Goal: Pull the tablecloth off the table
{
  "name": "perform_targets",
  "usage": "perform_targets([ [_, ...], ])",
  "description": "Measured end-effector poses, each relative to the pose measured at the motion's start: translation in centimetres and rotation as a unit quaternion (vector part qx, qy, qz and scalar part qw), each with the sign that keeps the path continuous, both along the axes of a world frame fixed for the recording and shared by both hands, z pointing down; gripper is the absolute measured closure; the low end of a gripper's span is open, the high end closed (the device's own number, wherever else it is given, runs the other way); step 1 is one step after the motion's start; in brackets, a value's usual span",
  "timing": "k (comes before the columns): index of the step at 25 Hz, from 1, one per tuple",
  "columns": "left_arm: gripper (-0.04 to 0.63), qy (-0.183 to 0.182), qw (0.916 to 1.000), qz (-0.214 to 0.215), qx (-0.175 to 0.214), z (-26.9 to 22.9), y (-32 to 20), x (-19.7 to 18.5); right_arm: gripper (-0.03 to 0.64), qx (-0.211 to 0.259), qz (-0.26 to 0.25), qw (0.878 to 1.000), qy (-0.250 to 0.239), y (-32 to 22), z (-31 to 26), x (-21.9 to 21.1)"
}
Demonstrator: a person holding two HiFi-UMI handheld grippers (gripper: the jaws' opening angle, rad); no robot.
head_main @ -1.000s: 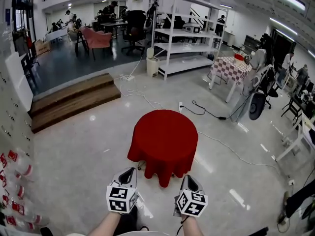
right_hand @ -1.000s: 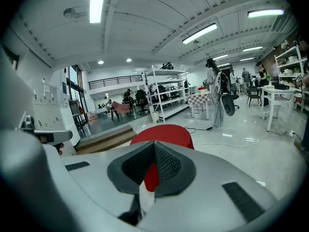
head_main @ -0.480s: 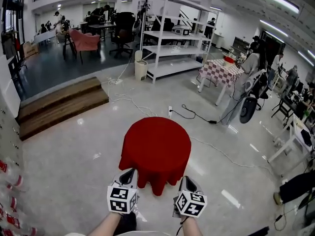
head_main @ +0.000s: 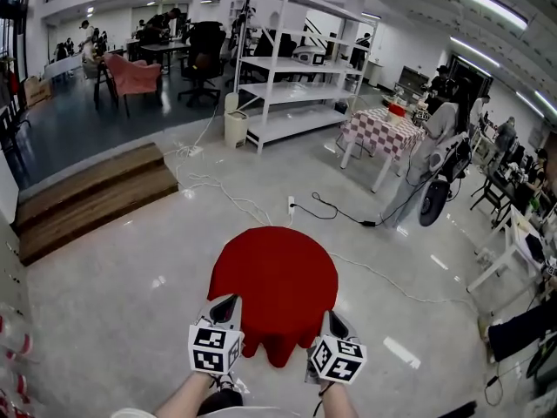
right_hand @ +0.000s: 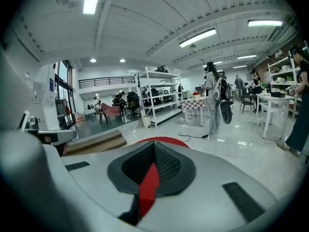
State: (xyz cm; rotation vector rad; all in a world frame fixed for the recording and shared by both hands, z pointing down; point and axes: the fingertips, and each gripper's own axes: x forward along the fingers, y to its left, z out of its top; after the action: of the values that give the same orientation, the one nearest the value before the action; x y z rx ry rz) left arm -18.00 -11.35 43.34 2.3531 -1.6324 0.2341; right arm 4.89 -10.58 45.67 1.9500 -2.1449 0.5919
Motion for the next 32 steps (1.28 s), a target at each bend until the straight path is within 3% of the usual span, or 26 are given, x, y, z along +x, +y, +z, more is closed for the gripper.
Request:
perform_targets([
  [18,0.577,0.003,0.9991,0.042,-0.006,0.6,-8.0,-2.4,0.592,-0.005,0.041,0.999,0.004,-6.1,0.4,-2.5],
  [23,0.577,0.01,0.9979,0.064,-0.001,0.5,-9.4,-1.9,0.592,-0.008,0.056,0.998,0.013,-6.5,0.0,-2.4],
  [28,0.577,0.001,0.9929,0.118,0.018,0.7,-9.9,0.1,0.592,-0.017,0.082,0.996,0.022,-5.9,0.3,-1.7],
  [32,0.577,0.001,0.9909,0.135,0.011,2.1,-10.2,1.7,0.592,-0.031,0.087,0.995,0.03,-5.6,1.2,-1.4],
])
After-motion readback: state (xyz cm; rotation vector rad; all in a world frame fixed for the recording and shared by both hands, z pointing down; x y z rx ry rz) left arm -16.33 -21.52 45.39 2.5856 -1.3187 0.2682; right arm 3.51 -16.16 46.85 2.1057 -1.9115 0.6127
